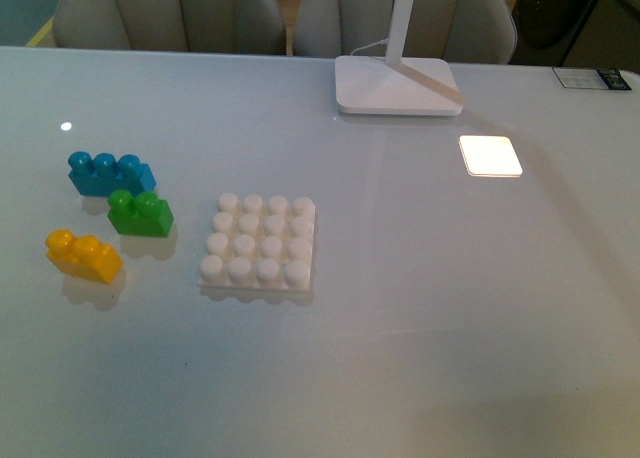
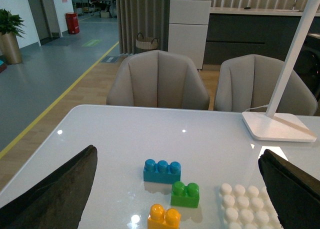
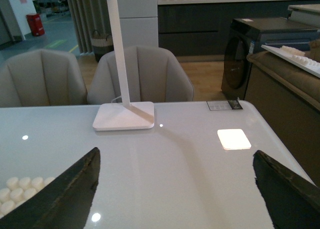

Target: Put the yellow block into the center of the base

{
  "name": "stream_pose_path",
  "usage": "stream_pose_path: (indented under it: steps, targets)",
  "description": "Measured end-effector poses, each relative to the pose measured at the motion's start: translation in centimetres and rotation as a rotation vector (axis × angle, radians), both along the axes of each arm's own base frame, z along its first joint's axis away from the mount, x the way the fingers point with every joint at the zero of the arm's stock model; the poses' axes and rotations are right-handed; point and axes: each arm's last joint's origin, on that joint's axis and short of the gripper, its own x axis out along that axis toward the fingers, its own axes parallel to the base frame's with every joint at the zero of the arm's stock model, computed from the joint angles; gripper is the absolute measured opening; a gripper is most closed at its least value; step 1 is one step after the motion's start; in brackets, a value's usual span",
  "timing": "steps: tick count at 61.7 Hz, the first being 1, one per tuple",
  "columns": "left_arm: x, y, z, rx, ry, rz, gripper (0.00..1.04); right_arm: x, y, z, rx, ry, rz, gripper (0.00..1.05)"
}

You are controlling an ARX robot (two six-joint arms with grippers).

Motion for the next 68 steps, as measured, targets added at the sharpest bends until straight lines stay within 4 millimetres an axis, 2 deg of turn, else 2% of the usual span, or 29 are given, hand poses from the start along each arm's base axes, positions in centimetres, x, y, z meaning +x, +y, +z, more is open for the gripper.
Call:
stream_pose_path:
  steps: [2,6,12,17,26,40,53,68]
  targets:
    - [0.0,0.0,0.0,0.0,0.0,0.0,0.97,0.0,0.0,0.0,0.0,0.0,0.0,0.97]
    - [0.0,0.0,0.0,0.0,0.001,0.0,0.97,0.0,0.0,0.0,0.0,0.0,0.0,0.96]
    - [0.3,-0.4,0.1,-0.018,0.366,-0.11,0.97,0.0,0.0,0.0,0.0,0.0,0.001,0.96]
    - [1.1,-0.8,-0.2,-0.013,0.505,-0.134,0.97,0.0,0.0,0.0,0.0,0.0,0.0,0.96]
    - [3.2,-1.6,0.0,-0.008,0.515,-0.154,0.97,0.0,0.0,0.0,0.0,0.0,0.0,0.96]
    - [8.0,-3.2,-0.6,-0.026,0.529,-0.114,0.97,0.0,0.0,0.0,0.0,0.0,0.0,0.96]
    - [12.2,-5.1,-3.1,-0.022,0.544,-0.099,0.97,0.0,0.0,0.0,0.0,0.0,0.0,0.96]
    - [15.1,-5.0,-6.8,0.053,0.599,-0.077,0.97,0.0,0.0,0.0,0.0,0.0,0.0,0.96]
